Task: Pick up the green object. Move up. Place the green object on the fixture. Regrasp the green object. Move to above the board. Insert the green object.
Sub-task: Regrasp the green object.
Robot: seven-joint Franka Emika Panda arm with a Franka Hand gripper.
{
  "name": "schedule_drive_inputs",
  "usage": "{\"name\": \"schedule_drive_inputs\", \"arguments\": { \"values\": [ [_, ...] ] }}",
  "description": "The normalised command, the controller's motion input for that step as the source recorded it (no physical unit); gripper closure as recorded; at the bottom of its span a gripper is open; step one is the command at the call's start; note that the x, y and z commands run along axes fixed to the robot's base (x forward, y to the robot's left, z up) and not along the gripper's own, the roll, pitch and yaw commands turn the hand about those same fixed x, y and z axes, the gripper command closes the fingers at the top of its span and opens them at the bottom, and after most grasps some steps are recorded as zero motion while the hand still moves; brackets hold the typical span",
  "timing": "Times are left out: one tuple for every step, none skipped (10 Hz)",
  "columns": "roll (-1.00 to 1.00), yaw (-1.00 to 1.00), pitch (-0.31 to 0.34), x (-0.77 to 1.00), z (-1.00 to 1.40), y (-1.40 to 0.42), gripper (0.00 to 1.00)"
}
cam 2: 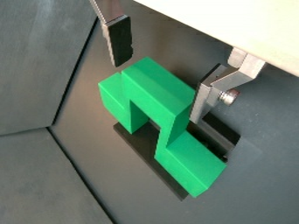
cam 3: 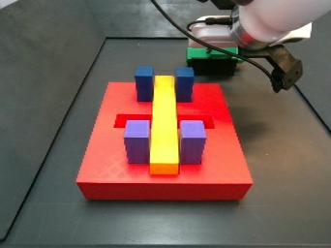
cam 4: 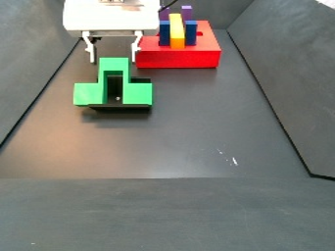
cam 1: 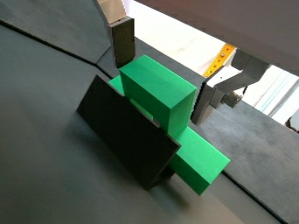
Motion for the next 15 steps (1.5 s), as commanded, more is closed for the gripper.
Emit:
{"name": "schedule_drive_inputs", "arguments": {
  "values": [
    [0.01, -0.02, 0.069, 0.08, 0.00, 0.23, 0.00],
    [0.09, 0.00, 0.000, 0.00, -0.06, 0.14, 0.00],
    [0.12, 0.00, 0.000, 0.00, -0.16, 0.06, 0.00],
    [0.10, 0.00, 0.000, 0.00, -0.17, 0.05, 0.00],
    [0.07, 0.00, 0.000, 0.00, -0.14, 0.03, 0.00],
    [0.04, 0.00, 0.000, 0.00, -0.02, 0.00, 0.00],
    [0.03, 0.00, 0.000, 0.00, -0.13, 0.00, 0.00],
    [0.06, 0.00, 0.000, 0.00, -0.17, 0.03, 0.00],
    [0.07, 0.00, 0.000, 0.00, -0.16, 0.02, 0.00],
    [0.02, 0.00, 0.000, 0.00, 0.00, 0.00, 0.00],
    [-0.01, 0.00, 0.000, 0.00, 0.00, 0.00, 0.00],
    [0.00, 0.00, 0.000, 0.00, 0.00, 0.00, 0.00],
    [0.00, 0.00, 0.000, 0.00, 0.00, 0.00, 1.00],
    [0.00, 0.00, 0.000, 0.00, 0.00, 0.00, 1.00],
    [0.00, 0.00, 0.000, 0.00, 0.00, 0.00, 1.00]
  ]
}}
